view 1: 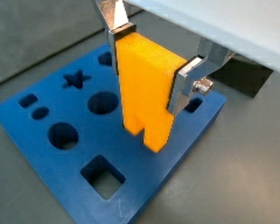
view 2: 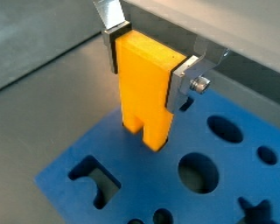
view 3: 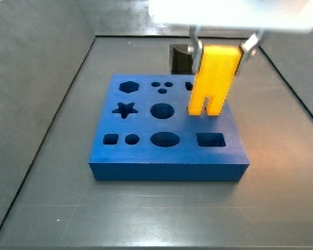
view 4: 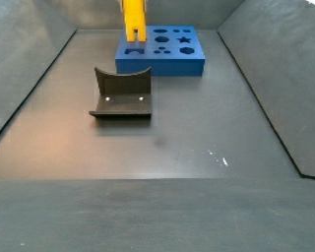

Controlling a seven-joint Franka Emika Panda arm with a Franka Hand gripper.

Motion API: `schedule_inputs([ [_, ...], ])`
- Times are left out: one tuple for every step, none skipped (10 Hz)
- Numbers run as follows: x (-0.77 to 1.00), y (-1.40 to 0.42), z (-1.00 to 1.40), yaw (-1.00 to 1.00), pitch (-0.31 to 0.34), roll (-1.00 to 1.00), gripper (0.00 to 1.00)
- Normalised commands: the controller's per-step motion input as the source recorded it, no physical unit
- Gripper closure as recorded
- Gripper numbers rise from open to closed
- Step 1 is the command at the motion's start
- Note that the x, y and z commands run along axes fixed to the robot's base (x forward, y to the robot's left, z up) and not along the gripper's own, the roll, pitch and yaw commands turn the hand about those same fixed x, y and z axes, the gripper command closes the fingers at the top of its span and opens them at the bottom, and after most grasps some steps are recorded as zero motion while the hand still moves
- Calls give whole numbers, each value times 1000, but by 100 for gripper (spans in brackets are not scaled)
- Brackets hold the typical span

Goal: Insert the double-square object.

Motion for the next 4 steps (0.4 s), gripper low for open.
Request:
schedule_inputs([
  [0,0,-609,0,-83,243,100],
  [14,0,-600,0,-50,243,100],
  [0,0,-420,0,-27,227,100],
  [0,0,0,0,0,0,100],
])
